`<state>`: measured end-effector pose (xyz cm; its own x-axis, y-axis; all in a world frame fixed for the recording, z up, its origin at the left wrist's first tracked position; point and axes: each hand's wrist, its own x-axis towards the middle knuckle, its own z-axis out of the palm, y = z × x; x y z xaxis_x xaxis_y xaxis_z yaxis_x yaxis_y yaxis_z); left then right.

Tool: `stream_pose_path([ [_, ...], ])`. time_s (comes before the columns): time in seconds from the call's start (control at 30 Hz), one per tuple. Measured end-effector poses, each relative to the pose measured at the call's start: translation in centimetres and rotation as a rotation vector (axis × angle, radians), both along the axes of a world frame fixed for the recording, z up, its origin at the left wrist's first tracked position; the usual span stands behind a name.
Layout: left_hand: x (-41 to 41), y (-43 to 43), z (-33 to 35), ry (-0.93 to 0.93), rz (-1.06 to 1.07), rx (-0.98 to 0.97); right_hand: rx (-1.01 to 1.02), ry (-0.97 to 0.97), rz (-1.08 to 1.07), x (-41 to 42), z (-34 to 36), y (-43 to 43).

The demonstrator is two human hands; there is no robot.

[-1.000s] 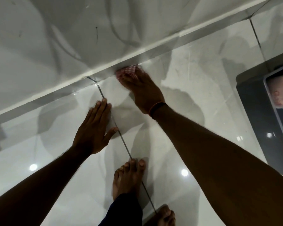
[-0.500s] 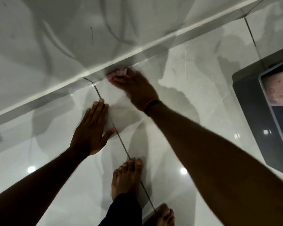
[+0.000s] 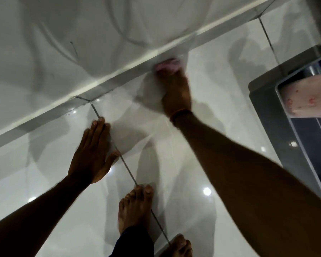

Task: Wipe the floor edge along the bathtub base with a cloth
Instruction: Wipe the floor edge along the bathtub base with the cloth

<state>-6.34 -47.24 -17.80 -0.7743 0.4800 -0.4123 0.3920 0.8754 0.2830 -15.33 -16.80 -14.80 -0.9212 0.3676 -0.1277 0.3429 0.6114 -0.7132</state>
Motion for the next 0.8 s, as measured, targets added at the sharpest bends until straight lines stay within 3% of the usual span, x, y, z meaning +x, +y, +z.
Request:
stream_pose_path([
  [0.07,0.1,0.1,0.1,0.002,0.007,0.002,0.032,0.034,0.359,0.8,0.3,-4.9],
  [0.13,0.1,0.1,0.1,-0.014,0.020,-0.001,0.229,-0.063,0.617,2.1,-0.5,-8.7],
  [0.27,-0.2,-0.2,0.1,-0.027,0.011,0.007,0.283,-0.002,0.702,1.1,-1.9,-5.6],
  [0.33,-0.2,-0.4,0.2,-0.023,0.005,0.016,0.225,0.091,0.604,0.1,-1.9,-0.9],
  [0.4,-0.2,-0.5,0.1,-0.024,0.006,0.024,0.142,0.057,0.441,-0.3,-1.8,4.3],
  [0.57,-0.1,0.4,0.5,-0.014,0.027,0.040,0.420,-0.154,0.208,-0.2,-2.2,14.0],
  [0.8,0.6,1.2,0.1,0.044,0.057,0.070,0.560,-0.499,-0.172,-4.4,-3.0,21.7],
])
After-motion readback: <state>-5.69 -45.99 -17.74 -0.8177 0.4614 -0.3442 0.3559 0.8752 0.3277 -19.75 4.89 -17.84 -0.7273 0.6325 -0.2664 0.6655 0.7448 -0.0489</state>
